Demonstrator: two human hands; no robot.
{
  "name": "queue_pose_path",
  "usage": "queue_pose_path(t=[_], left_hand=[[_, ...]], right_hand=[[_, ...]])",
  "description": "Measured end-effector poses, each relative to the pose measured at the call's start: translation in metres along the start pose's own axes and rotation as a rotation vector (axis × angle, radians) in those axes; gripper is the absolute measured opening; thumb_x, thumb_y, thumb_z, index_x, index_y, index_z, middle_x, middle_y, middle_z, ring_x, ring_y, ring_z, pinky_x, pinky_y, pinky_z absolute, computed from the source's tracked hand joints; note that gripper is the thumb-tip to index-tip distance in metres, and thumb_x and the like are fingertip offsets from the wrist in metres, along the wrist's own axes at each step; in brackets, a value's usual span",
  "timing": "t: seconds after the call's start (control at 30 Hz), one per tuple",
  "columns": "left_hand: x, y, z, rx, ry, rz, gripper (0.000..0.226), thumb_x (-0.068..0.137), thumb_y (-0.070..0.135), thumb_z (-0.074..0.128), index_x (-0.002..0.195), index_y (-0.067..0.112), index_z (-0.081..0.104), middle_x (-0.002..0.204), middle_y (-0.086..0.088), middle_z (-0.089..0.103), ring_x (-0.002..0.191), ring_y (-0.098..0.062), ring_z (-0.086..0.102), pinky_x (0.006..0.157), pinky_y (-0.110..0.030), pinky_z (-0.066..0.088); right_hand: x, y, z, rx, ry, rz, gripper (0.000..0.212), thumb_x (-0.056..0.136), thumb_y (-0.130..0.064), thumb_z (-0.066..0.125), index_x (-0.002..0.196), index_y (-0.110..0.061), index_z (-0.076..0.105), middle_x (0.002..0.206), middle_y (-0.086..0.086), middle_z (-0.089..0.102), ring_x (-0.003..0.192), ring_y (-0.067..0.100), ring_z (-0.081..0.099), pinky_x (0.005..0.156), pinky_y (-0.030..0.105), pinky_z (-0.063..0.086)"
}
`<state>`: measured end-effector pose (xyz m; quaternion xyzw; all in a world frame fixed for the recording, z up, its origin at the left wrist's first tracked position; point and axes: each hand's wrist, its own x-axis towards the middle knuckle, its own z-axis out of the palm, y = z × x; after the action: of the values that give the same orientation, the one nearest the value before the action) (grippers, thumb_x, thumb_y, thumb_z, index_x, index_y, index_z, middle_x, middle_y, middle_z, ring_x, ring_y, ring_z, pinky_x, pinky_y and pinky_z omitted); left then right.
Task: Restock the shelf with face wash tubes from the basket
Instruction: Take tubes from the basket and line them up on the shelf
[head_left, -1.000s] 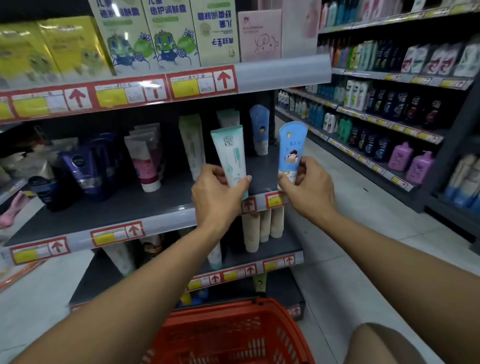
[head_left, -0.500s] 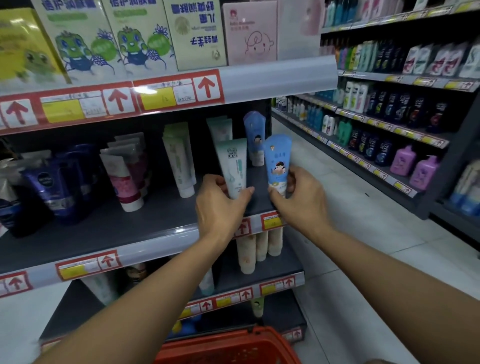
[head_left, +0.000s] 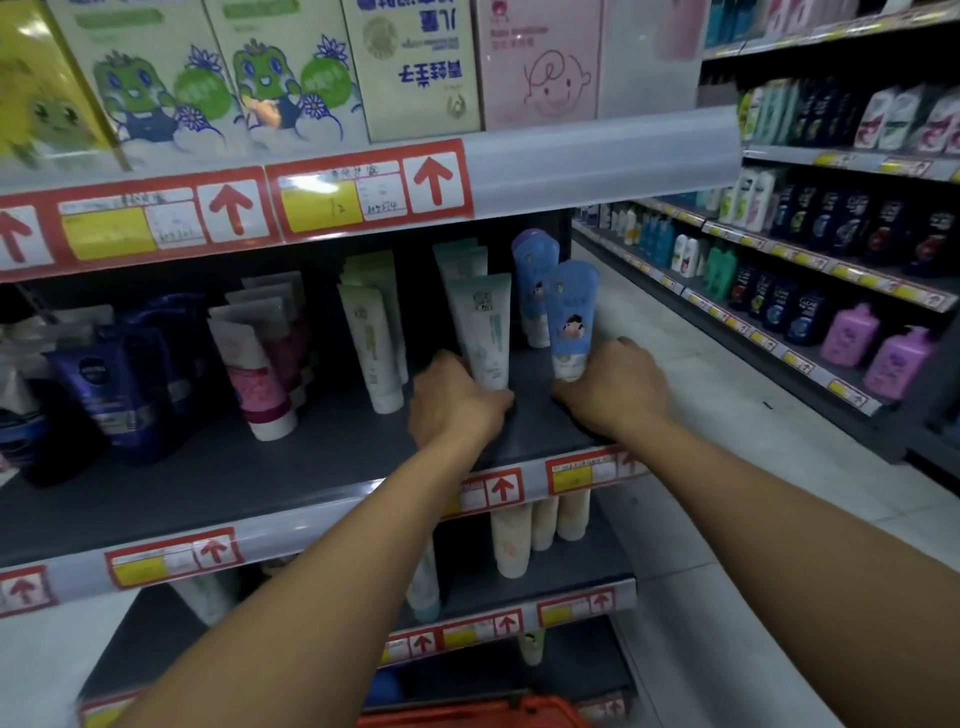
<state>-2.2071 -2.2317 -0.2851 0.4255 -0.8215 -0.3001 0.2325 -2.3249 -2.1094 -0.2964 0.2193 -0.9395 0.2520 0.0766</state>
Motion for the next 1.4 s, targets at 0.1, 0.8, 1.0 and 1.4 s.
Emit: queue_pose_path(t=[0.1,0.8,1.0,1.4], left_hand=[[0.014,0.003,0.003,-0.007,-0.008,-0.03,0.063,0.067,0.037,0.093,0.118,0.018,0.062,0.124,-0.005,0.069,0.112,-0.028,0.067,0.083,-0.037,0.057],[0.041,-0.002,0.028,0.051,0.122,0.056,0.059,0.081,0.051,0.079,0.125,0.02,0.054,0.129,-0.003,0.066,0.116,-0.029,0.065,0.08,-0.037,0.051],[0.042,-0.003,0.027,0.051,0.121,0.072,0.063,0.082,0.052,0.079,0.131,0.021,0.054,0.134,-0.002,0.065,0.12,-0.028,0.064,0.079,-0.035,0.049],[0.045,-0.003,0.028,0.096,0.122,0.065,0.062,0.085,0.053,0.078,0.132,0.021,0.053,0.135,-0.003,0.064,0.121,-0.027,0.064,0.082,-0.039,0.053]], right_hand=[[0.017,-0.004,0.005,0.024,-0.024,0.04,0.056,0.072,-0.053,0.079,0.109,-0.012,0.067,0.109,0.011,0.066,0.099,0.032,0.063,0.073,0.034,0.049],[0.046,-0.016,0.031,-0.011,0.028,-0.009,0.075,0.079,-0.063,0.065,0.128,-0.007,0.057,0.125,0.018,0.057,0.116,0.037,0.053,0.093,0.044,0.046],[0.047,-0.015,0.032,0.017,0.029,-0.006,0.062,0.086,-0.056,0.063,0.123,-0.006,0.06,0.121,0.018,0.059,0.112,0.037,0.055,0.089,0.043,0.045],[0.045,-0.015,0.031,0.024,0.02,-0.018,0.056,0.088,-0.054,0.061,0.121,-0.008,0.063,0.119,0.018,0.059,0.111,0.037,0.056,0.088,0.042,0.045]])
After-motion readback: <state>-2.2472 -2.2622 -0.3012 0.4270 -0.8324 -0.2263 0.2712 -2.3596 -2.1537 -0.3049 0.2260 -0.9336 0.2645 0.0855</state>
